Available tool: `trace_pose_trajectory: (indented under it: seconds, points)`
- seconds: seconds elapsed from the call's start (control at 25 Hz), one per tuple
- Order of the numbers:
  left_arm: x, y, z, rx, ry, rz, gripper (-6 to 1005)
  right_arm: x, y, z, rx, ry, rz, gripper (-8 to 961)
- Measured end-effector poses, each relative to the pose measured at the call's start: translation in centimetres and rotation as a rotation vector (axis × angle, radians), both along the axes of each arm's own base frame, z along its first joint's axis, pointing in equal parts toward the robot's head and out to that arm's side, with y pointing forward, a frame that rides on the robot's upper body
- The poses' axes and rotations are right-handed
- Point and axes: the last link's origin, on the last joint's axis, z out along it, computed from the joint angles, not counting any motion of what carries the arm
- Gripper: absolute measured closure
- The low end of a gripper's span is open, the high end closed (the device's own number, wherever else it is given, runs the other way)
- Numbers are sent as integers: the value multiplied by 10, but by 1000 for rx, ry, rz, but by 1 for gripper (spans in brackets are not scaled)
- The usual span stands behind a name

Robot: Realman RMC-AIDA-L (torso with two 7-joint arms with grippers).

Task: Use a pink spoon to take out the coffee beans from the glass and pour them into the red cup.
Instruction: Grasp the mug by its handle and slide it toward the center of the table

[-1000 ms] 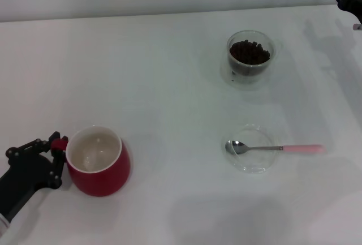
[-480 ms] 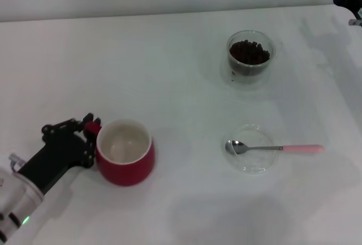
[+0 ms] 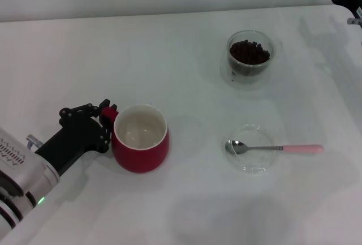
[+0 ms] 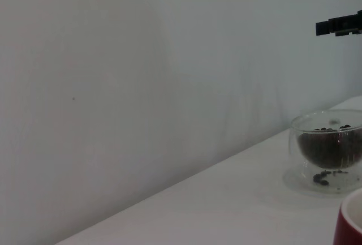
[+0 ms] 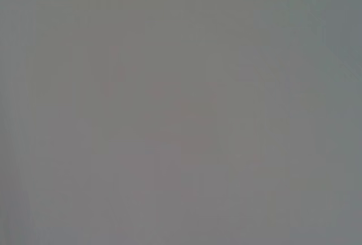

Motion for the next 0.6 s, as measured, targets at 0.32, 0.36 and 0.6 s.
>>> trace_pose_trajectory:
  seconds: [0.32, 0.36, 0.6]
  points:
    - [-2, -4, -1, -8, 2, 7, 888, 1, 0, 2, 3, -8, 1, 112]
    - [-2, -5, -2, -13, 4, 4, 887, 1, 0, 2, 3, -8, 1, 112]
    - [-4, -8, -4, -22, 8, 4, 882, 1, 0, 3, 7, -10, 5, 112]
